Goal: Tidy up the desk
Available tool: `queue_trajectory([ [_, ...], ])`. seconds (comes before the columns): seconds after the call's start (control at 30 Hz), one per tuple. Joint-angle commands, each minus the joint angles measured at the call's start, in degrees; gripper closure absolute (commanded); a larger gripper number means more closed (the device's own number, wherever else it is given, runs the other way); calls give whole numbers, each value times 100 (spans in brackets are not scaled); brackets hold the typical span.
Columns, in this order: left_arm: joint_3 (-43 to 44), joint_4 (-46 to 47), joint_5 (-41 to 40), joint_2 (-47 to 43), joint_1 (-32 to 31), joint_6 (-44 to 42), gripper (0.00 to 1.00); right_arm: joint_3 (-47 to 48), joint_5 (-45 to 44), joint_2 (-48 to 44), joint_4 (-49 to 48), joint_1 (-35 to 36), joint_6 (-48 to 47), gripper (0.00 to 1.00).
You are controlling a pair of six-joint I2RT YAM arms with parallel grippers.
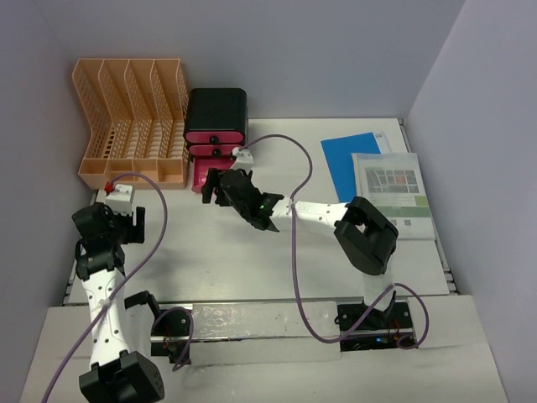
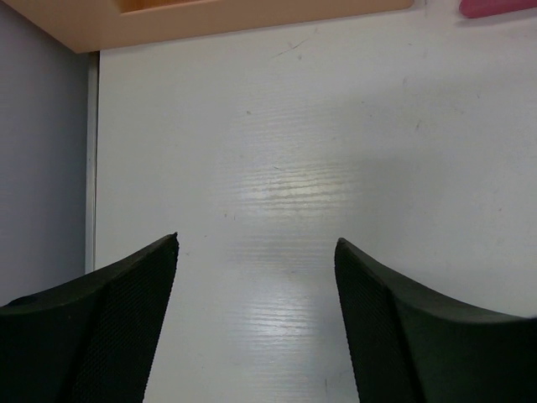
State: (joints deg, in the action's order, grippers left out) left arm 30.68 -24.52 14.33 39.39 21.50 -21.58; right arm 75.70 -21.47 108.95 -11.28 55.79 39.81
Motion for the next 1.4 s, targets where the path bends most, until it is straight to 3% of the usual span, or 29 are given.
queue_trajectory([
  [0.0,139,-69,121,-22,47,22,16,-4,-629,85,-464,-44,1048,10],
  [0.3,114,-62,139,32,47,5,14,-312,-440,473,-978,-218,2705,19],
  [0.67,114,-65,233,115,44,-27,14,-122,-522,1257,-1237,-235,3922,20],
  [0.83,106,-53,273,186,39,-40,14,-181,-903,1365,-1587,-248,4159,20],
  [1.13,114,-47,326,306,48,-57,14,512,-557,2018,-1439,-527,4590,20],
  [1.37,143,-30,362,439,39,-65,14,781,-953,2001,-1747,-622,3899,20],
])
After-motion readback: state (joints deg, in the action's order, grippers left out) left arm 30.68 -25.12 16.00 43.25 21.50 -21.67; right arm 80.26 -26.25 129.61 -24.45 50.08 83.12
